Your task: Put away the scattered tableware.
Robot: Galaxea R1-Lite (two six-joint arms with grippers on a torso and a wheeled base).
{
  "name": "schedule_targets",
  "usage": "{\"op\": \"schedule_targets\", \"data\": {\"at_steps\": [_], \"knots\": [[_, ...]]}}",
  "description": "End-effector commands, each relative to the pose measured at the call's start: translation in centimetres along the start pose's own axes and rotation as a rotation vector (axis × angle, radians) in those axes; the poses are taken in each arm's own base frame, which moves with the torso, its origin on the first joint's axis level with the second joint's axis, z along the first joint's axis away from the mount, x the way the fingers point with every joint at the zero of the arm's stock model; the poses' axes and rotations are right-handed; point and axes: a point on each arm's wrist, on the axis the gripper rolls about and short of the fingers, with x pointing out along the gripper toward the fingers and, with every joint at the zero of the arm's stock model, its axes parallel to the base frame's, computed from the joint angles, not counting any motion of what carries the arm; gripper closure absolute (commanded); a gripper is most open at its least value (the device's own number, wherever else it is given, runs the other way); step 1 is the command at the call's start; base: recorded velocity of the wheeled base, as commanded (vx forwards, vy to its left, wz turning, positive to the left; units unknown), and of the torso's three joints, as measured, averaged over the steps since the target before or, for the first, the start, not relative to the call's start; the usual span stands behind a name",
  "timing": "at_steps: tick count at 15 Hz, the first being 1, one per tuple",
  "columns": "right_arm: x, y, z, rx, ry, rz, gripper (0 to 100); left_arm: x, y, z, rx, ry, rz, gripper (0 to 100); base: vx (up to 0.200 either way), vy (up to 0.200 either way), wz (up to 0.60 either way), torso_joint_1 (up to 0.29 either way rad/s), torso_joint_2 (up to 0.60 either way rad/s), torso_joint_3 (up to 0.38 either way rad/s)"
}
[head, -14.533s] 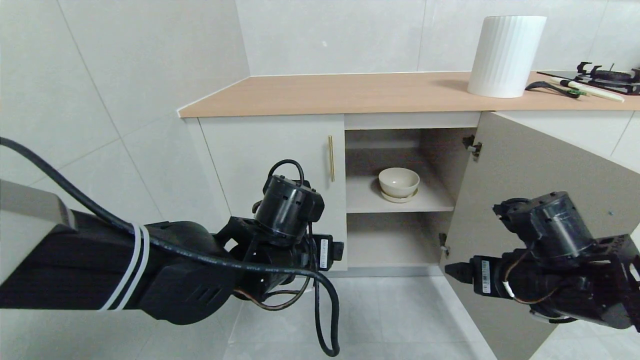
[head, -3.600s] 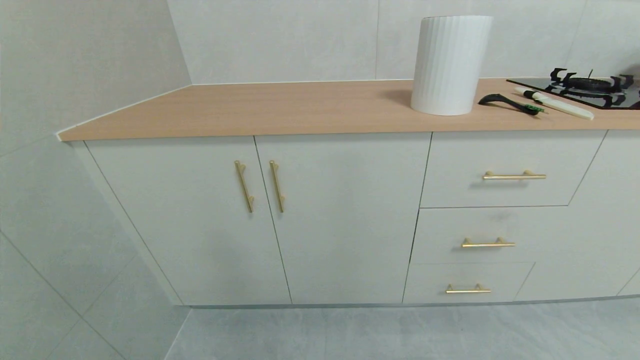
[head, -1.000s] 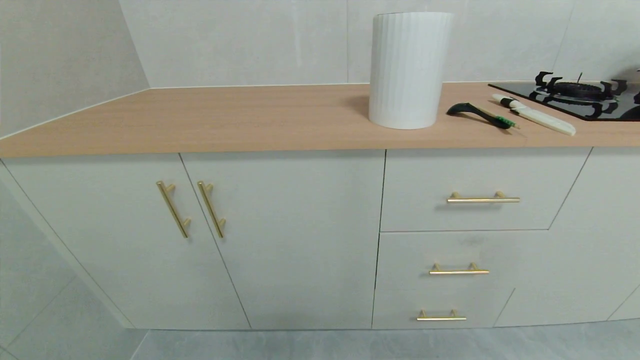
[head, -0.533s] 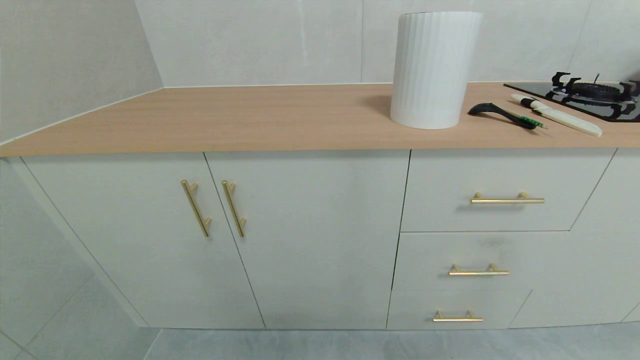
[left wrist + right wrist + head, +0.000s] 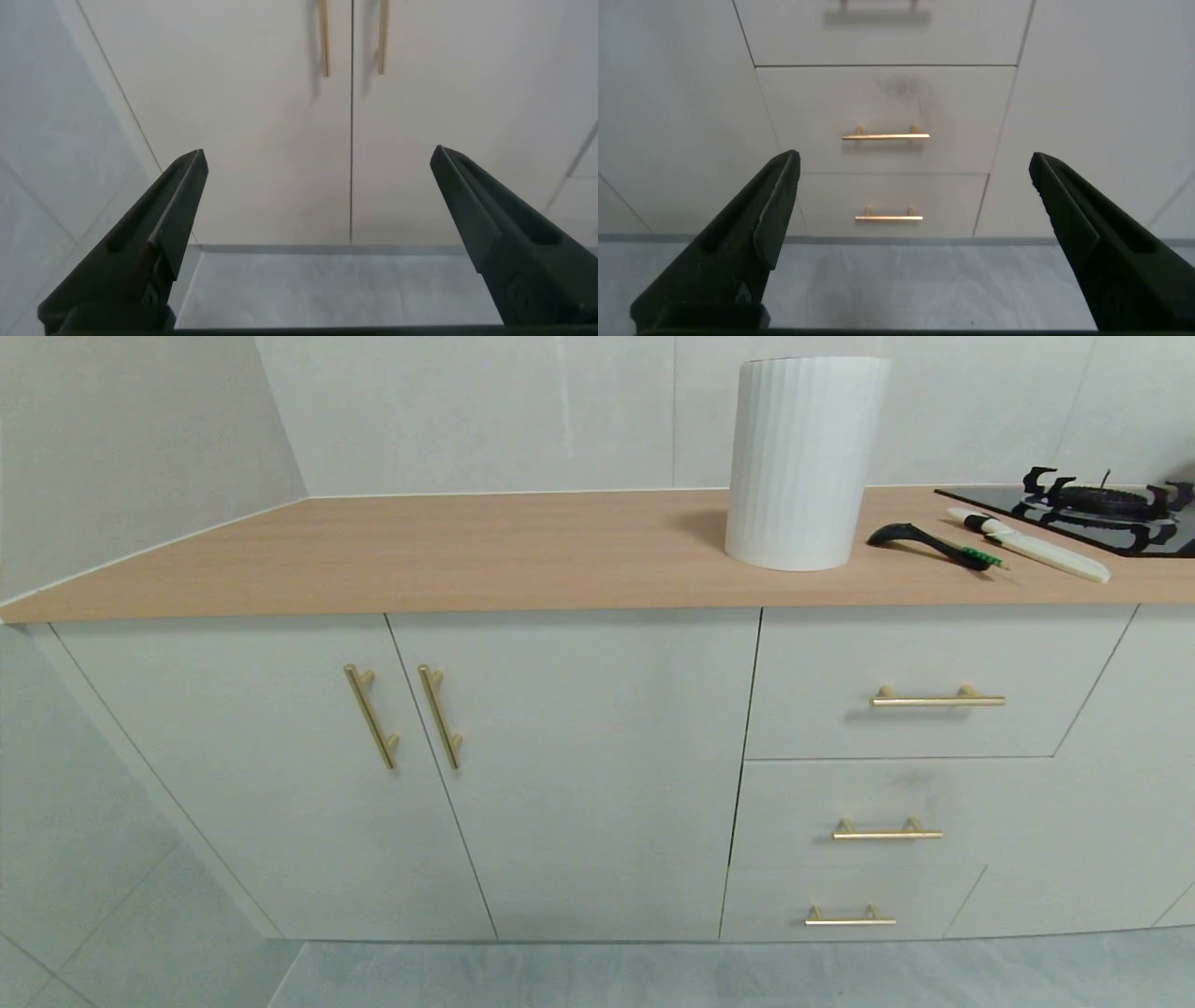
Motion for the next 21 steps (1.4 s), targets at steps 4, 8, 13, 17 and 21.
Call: {"op": "schedule_targets", "data": {"at_steps": [4, 8, 13, 17, 21], "knots": [[0.0, 0.0, 0.0, -0.003, 0.003, 0.003, 0, 0.0, 0.0, 0.0, -0.003, 0.0, 0.001, 0, 0.0, 0.0, 0.0, 0.0, 0.0, 0.0], [-0.7, -0.1, 5.8, 0.03, -0.097, 0.023, 0, 0.0, 0.0, 0.0, -0.003, -0.002, 0.003, 0, 0.0, 0.0, 0.0, 0.0, 0.0, 0.0], [10.7, 0.4, 10.4, -0.017, 0.434, 0.073, 0, 0.0, 0.0, 0.0, -0.003, -0.002, 0.003, 0, 0.0, 0.0, 0.0, 0.0, 0.0, 0.0], [22.1, 1.1, 9.2, -0.003, 0.671, 0.112, 0, 0.0, 0.0, 0.0, -0.003, 0.0, 0.003, 0, 0.0, 0.0, 0.0, 0.0, 0.0, 0.0], [29.1, 1.4, 4.5, -0.004, 0.818, 0.112, 0, 0.0, 0.0, 0.0, -0.003, 0.0, 0.003, 0, 0.0, 0.0, 0.0, 0.0, 0.0, 0.0]]}}
